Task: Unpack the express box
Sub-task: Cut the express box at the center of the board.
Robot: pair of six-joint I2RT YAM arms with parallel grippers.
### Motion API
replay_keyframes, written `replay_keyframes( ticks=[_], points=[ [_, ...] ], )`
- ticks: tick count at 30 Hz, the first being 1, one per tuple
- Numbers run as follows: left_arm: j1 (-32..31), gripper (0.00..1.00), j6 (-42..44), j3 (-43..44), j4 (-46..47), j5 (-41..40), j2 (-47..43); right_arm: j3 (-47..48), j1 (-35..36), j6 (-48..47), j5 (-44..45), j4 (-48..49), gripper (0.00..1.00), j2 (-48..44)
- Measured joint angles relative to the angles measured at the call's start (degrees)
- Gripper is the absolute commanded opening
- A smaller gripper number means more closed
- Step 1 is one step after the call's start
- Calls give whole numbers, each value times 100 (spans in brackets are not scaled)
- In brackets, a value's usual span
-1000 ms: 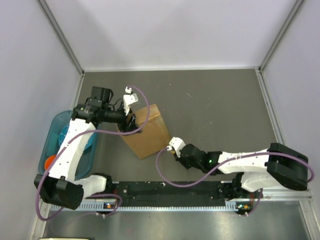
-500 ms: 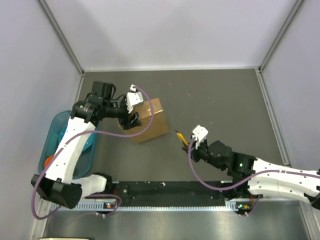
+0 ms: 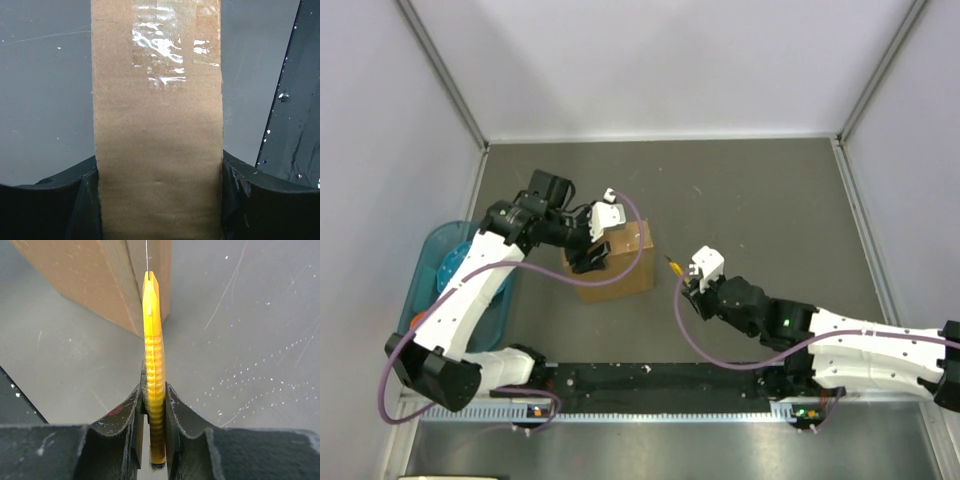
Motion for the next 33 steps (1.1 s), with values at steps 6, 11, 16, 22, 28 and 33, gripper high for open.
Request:
replay_keyframes(
  ticks=[6, 11, 16, 22, 28, 33],
  points=[
    [-4, 3, -188, -17, 83, 2, 66, 243, 0, 46, -17, 109, 0, 37],
    [-37, 5, -310, -15, 136, 2, 125, 319, 0, 149, -129, 221, 0, 247],
    [-39, 5, -376, -17, 153, -2, 125, 319, 0, 208, -175, 221, 0, 334],
    [-42, 5, -391, -22, 155, -7, 122, 321, 0, 186, -170, 219, 0, 424],
    [-52, 5, -391, -42, 160, -20, 96, 476, 0, 101, -127, 122, 0, 540],
    [-52, 5, -433, -87, 205, -44, 48, 623, 0, 35, -105, -31, 0, 675]
  ],
)
